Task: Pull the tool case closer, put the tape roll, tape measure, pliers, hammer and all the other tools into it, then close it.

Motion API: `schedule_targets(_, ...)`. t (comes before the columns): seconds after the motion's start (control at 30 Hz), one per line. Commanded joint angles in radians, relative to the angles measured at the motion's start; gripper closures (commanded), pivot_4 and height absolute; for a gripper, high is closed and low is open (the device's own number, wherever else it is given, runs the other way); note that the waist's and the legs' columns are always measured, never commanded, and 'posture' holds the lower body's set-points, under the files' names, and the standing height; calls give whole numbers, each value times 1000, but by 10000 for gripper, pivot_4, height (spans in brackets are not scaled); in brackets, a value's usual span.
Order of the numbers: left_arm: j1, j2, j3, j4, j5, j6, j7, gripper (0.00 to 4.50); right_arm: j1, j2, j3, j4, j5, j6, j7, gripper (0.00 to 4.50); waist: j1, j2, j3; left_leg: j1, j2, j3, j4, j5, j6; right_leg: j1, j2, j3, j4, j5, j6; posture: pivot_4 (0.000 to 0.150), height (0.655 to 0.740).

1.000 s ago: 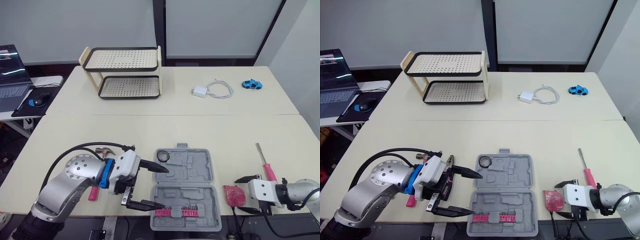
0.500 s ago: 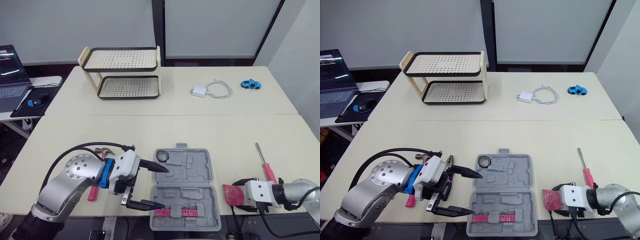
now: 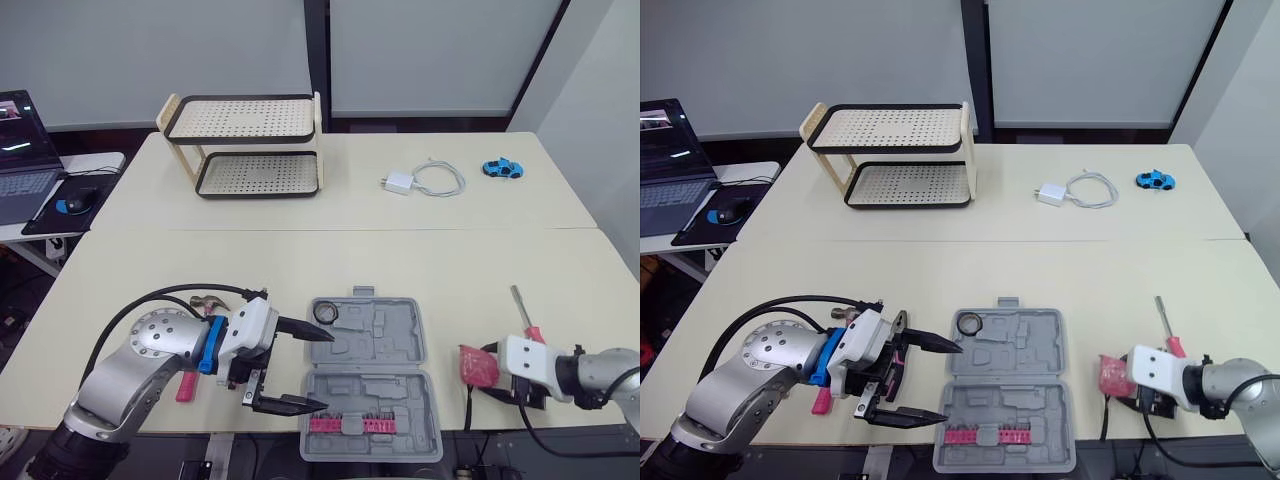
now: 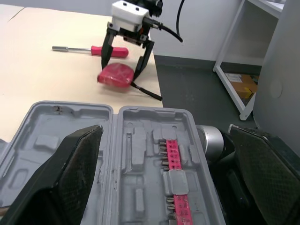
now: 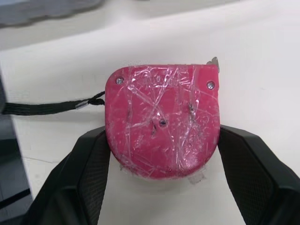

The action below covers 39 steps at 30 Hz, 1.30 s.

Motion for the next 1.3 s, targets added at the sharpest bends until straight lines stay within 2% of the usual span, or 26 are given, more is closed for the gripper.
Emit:
schedule_targets(0.03,-2,9,43,13,3,-15,17,0,-71,-57,-11,-185,37,202,37,12969,-1,0,0,0,0,0,0,0,0,0,0,0,0,0,0,1500,7400)
schedule_targets(0.13,-11,9,53,37,7,-13,28,0,-179,-98,48,-266,43,349,74,12969,-1,1,0,0,0,-1,0,0,0,0,0,0,0,0,0,1500,7400)
schedule_targets(0.23,-23,10,63,66,18,-13,38,0,-356,-115,165,-292,35,468,130,12970,0,0,0,0,0,-1,0,0,0,0,0,-1,-1,0,0,1500,7400)
schedule_targets(0.43,-67,13,48,139,93,-31,66,0,-680,-17,427,-193,-47,554,187,12970,-2,0,1,-1,0,-1,0,0,0,-2,0,-1,-1,0,0,1500,7400)
schedule_targets(0.53,-78,9,39,158,119,-46,70,0,-784,53,530,-120,-92,563,200,12970,-2,0,1,-3,0,-2,0,0,0,-4,-1,0,-1,0,0,1500,7400)
schedule_targets(0.87,-86,-16,21,161,161,-67,93,0,-928,202,714,86,-224,480,219,12970,-3,1,1,-5,0,-2,0,0,-1,-7,-1,0,1,0,0,1500,7400)
schedule_targets(1.3,-83,-25,5,116,153,-57,112,0,-938,295,732,180,-299,451,218,12970,-3,1,1,-7,0,-2,0,1,-1,-11,-1,0,2,0,0,1500,7400)
